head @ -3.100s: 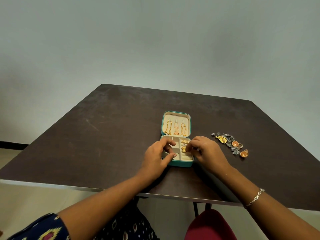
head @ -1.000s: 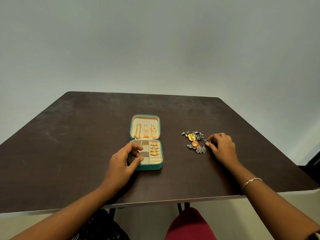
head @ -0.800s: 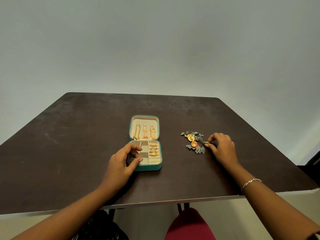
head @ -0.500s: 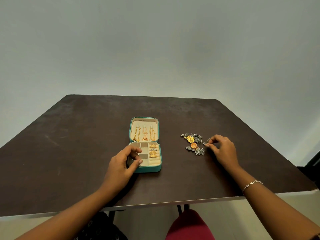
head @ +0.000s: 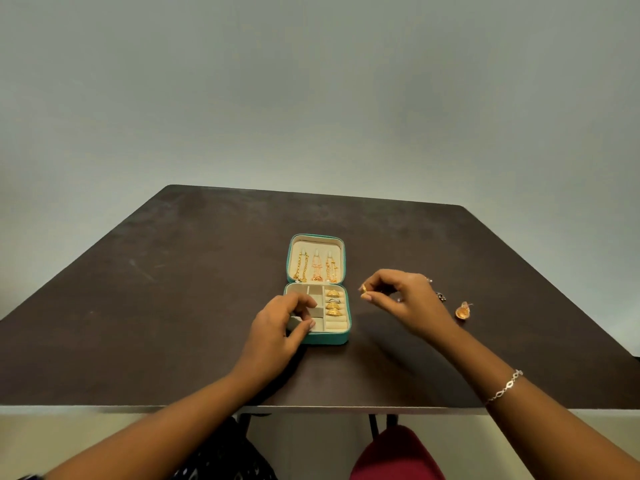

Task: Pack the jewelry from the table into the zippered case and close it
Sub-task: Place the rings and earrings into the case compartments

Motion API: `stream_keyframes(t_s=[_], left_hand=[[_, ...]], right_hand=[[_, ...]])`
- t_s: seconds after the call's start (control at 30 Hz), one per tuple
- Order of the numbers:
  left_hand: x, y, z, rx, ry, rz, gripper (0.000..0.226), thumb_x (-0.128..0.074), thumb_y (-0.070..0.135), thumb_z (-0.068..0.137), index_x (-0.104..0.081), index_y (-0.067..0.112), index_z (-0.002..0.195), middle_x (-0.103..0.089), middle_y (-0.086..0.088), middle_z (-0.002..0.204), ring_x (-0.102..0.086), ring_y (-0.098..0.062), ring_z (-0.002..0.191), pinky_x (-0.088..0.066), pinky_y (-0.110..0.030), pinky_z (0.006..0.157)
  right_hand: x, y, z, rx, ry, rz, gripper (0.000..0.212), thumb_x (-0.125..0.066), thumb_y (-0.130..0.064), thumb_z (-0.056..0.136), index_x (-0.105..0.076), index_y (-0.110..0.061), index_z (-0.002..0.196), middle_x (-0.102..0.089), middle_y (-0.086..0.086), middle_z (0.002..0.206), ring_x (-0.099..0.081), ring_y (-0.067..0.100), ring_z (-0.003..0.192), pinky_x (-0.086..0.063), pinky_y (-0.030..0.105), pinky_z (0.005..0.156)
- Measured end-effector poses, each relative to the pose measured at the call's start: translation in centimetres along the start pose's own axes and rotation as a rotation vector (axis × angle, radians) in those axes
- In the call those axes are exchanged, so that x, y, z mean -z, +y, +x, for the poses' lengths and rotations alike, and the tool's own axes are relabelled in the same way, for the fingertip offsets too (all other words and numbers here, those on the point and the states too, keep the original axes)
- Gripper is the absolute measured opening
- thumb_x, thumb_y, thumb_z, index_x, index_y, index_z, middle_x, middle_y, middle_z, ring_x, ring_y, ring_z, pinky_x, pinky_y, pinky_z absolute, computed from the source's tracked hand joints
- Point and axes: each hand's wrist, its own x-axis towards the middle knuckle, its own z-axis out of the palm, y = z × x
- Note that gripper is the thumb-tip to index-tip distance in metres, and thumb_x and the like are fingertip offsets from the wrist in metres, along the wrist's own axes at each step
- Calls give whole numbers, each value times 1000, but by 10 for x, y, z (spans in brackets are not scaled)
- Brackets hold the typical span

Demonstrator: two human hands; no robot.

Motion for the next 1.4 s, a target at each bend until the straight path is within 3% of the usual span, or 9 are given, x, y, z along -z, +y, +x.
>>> stream_keyframes(t_s=[0.17, 0.3, 0.47, 0.67, 0.83, 1.13, 1.4], left_hand=[[-2, -1, -1, -71, 17, 55, 23, -64, 11, 83, -59, 22, 102, -55, 14, 85, -54, -5, 86, -47, -22, 75], [-2, -3, -1, -105, 24, 72, 21, -64, 13, 82, -60, 21, 102, -55, 13, 85, -52, -4, 85, -44, -16, 74], [-4, -4, 0, -125, 17, 81, 10, -58, 21, 81, -62, 15, 89, -60, 6, 86, -49, -3, 83, -41, -11, 72], [-3, -5, 2, -58, 59, 16, 3, -63, 12, 81, -62, 9, 80, -60, 6, 79, -51, -7, 78, -39, -15, 66], [-3, -6, 2, 16, 62, -41, 4, -64, 4, 80, -62, 5, 78, -62, 0, 76, -54, -9, 72, -42, -19, 62], [-1, -4, 4, 67, 16, -117, 8, -62, 5, 83, -59, 12, 79, -66, -6, 87, -61, -16, 89, -53, -31, 71], [-1, -5, 4, 4, 10, -30, 4, -66, 10, 80, -62, 9, 80, -58, 7, 79, -52, -6, 77, -36, -9, 64]], right_hand=[[-23, -25, 4, 160, -163, -85, 11, -61, -17, 86, -64, -7, 91, -67, 6, 90, -60, 16, 81, -46, 27, 69], [-33, -29, 5, 235, -210, -158, 17, -53, -19, 87, -61, -5, 90, -64, 10, 91, -56, 20, 82, -34, 19, 68], [-39, -30, 5, 229, -207, -167, 32, -41, -29, 83, -61, -5, 91, -65, 10, 93, -57, 23, 85, -36, 24, 69], [-41, -31, 2, 136, -159, 24, 12, -64, -12, 83, -62, -8, 94, -67, 1, 92, -61, 12, 84, -48, 24, 74], [-48, -28, -1, 55, -104, 141, 8, -68, -11, 80, -65, -12, 87, -65, -7, 82, -58, 5, 80, -45, 15, 68], [-56, -31, -5, 78, -33, 135, 15, -72, -16, 77, -64, -13, 90, -56, -20, 81, -55, 1, 82, -44, 12, 67], [-56, -31, -7, 25, 63, 274, 9, -69, -8, 78, -69, -10, 87, -63, -12, 82, -58, -1, 80, -45, 10, 68]])
